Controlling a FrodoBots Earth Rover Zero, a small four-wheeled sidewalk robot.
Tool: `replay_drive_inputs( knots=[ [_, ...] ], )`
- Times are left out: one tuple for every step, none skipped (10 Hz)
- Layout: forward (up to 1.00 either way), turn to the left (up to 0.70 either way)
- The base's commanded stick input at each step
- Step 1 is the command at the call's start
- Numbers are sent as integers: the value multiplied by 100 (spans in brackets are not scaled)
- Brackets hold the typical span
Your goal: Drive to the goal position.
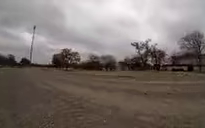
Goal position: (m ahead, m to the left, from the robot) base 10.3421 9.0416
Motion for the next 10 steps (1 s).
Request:
replay_drive_inputs(
  knots=[
    [50,-1],
    [50,-1],
    [50,0],
    [50,10],
    [50,49],
    [50,47],
    [50,22],
    [50,-1],
    [50,-1],
    [50,-1]
  ],
)
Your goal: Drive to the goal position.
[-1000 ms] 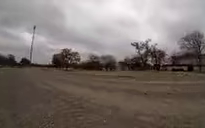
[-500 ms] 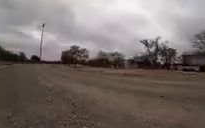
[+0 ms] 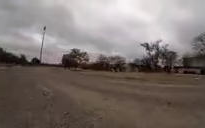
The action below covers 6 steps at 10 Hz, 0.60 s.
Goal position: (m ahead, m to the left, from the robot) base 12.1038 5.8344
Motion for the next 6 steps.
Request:
replay_drive_inputs(
  knots=[
    [50,-1],
    [50,-1],
    [50,-1],
    [50,16],
    [50,44],
    [50,49]
  ],
)
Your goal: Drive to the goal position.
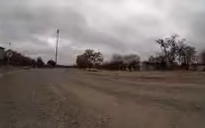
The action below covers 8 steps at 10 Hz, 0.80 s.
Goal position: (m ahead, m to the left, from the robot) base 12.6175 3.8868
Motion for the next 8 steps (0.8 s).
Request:
replay_drive_inputs(
  knots=[
    [50,49],
    [50,41],
    [50,15],
    [50,-1],
    [50,0],
    [50,2],
    [50,45],
    [50,48]
  ],
)
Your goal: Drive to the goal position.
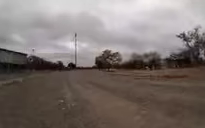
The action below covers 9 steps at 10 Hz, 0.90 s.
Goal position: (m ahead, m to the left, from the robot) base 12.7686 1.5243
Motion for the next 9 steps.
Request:
replay_drive_inputs(
  knots=[
    [50,49],
    [50,48],
    [50,36],
    [50,2],
    [50,-1],
    [50,-1],
    [50,-1],
    [50,-1],
    [50,-1]
  ],
)
